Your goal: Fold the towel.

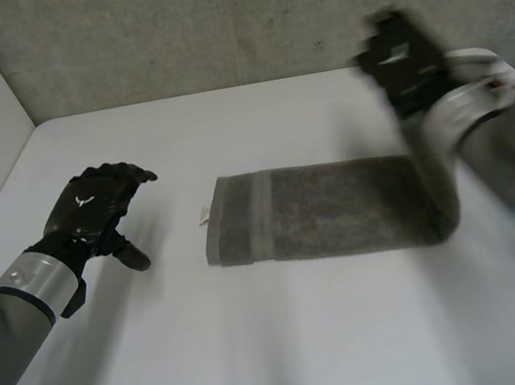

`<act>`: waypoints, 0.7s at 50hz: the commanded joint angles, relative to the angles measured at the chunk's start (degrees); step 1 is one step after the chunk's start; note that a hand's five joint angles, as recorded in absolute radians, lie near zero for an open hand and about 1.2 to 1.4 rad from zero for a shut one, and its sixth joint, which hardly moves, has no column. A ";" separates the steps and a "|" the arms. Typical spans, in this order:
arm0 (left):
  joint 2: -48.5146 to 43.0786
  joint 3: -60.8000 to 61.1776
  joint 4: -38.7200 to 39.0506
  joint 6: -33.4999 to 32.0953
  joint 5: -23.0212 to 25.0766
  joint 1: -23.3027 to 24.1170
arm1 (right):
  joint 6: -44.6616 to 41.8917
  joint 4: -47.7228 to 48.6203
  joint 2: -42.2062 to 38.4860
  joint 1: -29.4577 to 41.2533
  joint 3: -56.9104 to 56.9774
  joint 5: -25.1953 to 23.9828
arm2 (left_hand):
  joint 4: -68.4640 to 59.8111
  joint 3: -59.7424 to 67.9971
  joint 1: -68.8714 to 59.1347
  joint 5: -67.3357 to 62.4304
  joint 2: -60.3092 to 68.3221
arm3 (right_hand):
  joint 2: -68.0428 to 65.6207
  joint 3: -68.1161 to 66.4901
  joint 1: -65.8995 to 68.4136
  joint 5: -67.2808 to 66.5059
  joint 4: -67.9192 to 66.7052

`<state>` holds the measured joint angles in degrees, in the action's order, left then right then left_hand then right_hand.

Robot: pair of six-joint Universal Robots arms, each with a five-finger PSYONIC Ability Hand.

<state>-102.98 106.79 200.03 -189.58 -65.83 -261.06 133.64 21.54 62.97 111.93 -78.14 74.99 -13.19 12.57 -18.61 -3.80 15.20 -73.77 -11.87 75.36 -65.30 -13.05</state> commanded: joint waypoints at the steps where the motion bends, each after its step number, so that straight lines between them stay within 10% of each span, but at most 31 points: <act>1: 0.14 0.00 0.01 0.08 0.00 -0.06 | -1.63 4.13 -10.41 14.63 5.98 0.69 | 3.19 -2.57 6.88 2.08 -3.47 | -6.23 1.87 4.64 -4.70 3.05; 10: 0.06 0.44 0.10 0.00 0.00 0.20 | -1.71 4.39 -22.27 21.83 12.13 0.51 | 3.19 -2.57 6.88 2.08 -3.47 | -2.29 1.87 0.70 -0.77 3.05; 11: 0.06 0.44 0.10 0.00 0.00 0.20 | -1.71 4.30 -22.54 22.01 11.96 0.95 | 3.19 -2.57 6.88 2.08 -3.47 | 43.71 1.87 -45.30 45.24 3.05; 13: 0.06 0.44 0.10 0.00 0.00 0.46 | -1.80 4.30 -22.37 22.01 11.61 1.73 | 3.19 -2.57 6.88 2.08 -3.47 | 63.77 1.87 -65.36 65.30 3.05; 35: -6.26 -9.75 0.45 6.49 -0.61 12.40 | 18.40 0.89 10.68 4.71 -18.61 10.00 | 3.19 -2.57 6.88 2.08 -3.47 | 63.77 1.87 -65.36 65.30 3.05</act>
<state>-105.99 101.37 200.49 -187.00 -66.10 -253.70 145.84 24.80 68.18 122.11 -89.92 85.58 -13.19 12.57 -18.61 -3.80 15.18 -14.36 -11.87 13.80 -3.54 -13.05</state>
